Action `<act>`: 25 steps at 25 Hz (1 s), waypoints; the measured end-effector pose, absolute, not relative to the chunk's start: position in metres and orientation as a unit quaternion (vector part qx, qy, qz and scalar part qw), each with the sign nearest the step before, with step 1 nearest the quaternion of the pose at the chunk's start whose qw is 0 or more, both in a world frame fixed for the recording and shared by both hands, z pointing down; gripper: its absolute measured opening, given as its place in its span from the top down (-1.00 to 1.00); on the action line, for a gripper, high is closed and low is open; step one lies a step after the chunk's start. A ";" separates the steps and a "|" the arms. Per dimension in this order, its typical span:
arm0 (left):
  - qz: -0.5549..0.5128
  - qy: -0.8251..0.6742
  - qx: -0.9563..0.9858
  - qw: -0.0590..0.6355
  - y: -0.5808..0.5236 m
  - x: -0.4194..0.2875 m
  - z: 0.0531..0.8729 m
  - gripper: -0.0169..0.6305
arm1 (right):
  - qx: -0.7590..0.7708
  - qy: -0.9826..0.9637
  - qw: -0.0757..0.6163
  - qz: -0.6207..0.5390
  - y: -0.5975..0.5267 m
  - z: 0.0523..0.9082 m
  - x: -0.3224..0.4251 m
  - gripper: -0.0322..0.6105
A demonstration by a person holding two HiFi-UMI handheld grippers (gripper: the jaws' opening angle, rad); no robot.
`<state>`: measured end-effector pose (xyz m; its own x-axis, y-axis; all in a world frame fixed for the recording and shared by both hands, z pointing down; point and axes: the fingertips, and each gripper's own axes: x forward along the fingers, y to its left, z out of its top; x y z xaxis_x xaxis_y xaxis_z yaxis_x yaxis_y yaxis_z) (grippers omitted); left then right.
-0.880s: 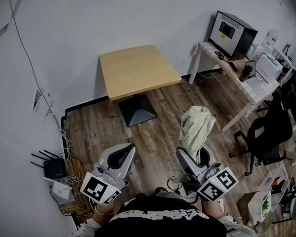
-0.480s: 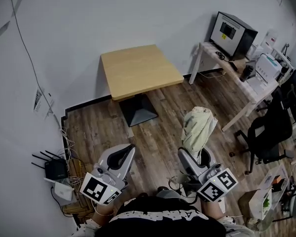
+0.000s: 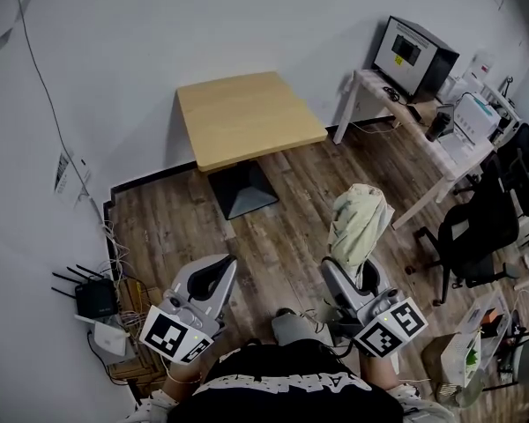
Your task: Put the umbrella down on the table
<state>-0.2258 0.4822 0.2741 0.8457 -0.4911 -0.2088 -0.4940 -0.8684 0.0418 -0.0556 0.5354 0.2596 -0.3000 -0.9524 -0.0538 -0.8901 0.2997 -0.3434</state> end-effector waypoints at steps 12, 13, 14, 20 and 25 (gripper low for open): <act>0.093 0.299 -0.949 0.026 0.427 -0.189 0.269 0.95 | -0.543 0.821 0.138 -0.114 0.463 0.259 -0.007 0.06; 0.090 0.301 -0.949 0.026 0.422 -0.183 0.268 0.95 | -0.539 0.823 0.139 -0.114 0.456 0.258 -0.003 0.06; 0.087 0.301 -0.949 0.028 0.417 -0.176 0.267 0.95 | -0.535 0.825 0.141 -0.114 0.449 0.257 0.004 0.06; 0.073 0.316 -0.945 0.039 0.388 -0.145 0.259 0.95 | -0.526 0.827 0.156 -0.124 0.412 0.259 0.041 0.06; 0.064 0.322 -0.944 0.044 0.365 -0.118 0.255 0.95 | -0.518 0.830 0.160 -0.128 0.386 0.260 0.069 0.06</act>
<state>-0.1180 0.3650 0.2553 0.7845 -0.6017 -0.1498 -0.6131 -0.7889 -0.0422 0.0687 0.3865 0.2601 -0.4119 -0.9013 -0.1339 -0.8193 0.4307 -0.3784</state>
